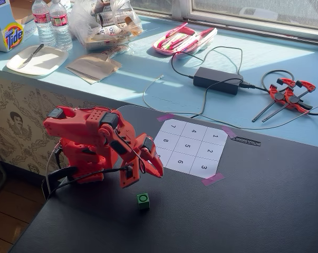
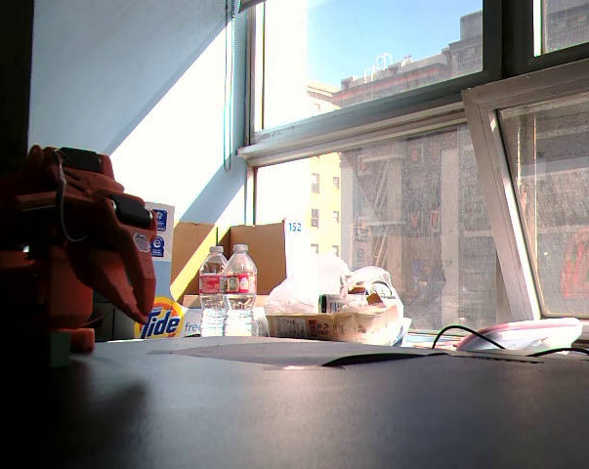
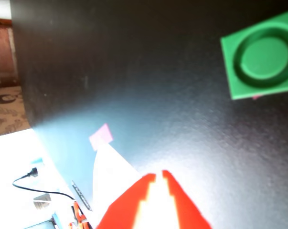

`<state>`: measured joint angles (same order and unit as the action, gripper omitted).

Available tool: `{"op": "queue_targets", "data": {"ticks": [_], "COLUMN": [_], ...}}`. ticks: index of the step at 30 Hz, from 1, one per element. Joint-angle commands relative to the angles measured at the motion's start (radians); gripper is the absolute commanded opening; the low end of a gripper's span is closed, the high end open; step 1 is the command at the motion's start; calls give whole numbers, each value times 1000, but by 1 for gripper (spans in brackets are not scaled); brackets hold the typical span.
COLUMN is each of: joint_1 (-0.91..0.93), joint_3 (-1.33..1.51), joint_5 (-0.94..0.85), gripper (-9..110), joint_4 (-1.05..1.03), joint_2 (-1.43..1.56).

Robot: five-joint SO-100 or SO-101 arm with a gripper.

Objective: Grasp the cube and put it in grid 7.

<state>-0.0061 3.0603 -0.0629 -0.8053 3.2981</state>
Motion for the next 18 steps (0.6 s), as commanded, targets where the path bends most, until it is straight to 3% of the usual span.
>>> {"op": "queue_targets", "data": {"ticks": [1, 18], "joint_1": [15, 15], "joint_3": [69, 71], "joint_5": [-14, -11], "gripper": [1, 1], "joint_4": [18, 20], "joint_2": [5, 5]}}
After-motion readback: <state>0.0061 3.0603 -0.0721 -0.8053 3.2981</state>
